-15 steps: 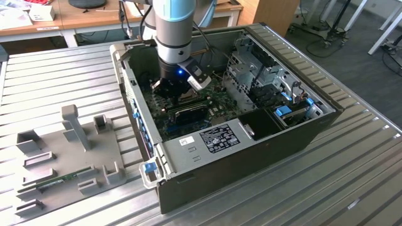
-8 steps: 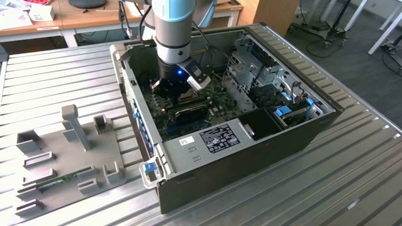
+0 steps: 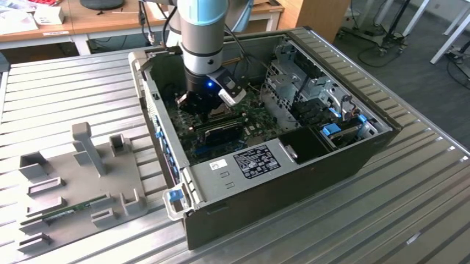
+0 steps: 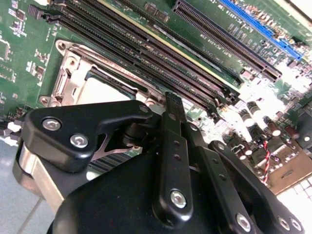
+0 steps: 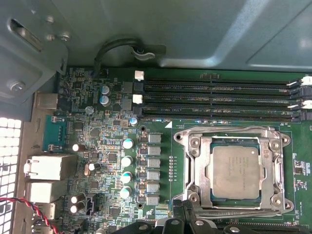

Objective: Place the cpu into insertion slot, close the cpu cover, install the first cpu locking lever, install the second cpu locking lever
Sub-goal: 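Install the second cpu locking lever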

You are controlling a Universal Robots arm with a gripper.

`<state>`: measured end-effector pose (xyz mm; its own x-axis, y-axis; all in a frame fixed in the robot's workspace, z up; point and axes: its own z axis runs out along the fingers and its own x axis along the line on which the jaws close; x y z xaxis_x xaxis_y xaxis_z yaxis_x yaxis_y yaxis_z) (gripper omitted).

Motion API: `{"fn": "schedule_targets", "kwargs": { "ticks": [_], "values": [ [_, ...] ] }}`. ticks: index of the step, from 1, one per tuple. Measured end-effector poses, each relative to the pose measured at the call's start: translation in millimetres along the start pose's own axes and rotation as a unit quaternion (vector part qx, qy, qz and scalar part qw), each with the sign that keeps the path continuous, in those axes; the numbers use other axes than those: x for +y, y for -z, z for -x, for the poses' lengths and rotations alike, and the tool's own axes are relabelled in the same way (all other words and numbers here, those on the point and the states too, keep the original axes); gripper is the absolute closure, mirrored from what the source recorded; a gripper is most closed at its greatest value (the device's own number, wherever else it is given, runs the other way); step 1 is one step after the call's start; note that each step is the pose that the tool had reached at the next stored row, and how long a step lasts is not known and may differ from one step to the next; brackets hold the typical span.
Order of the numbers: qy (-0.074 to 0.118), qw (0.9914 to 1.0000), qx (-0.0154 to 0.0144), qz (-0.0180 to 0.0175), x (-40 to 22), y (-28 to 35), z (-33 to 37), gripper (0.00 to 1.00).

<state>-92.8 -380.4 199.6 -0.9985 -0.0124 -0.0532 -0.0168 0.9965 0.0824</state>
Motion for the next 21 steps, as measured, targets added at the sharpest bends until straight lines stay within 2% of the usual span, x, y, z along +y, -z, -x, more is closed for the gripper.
{"fn": "schedule_targets", "kwargs": {
  "ticks": [7,14,21],
  "values": [
    [0.0,1.0,-0.001,0.0,1.1,-0.1,-0.1,0.89],
    [0.0,0.99999,-0.0041,-0.0001,1.4,-0.3,-3.2,0.89],
    [0.0,0.99999,-0.0045,-0.0002,1.3,-1.1,-4.1,0.89]
  ]
}}
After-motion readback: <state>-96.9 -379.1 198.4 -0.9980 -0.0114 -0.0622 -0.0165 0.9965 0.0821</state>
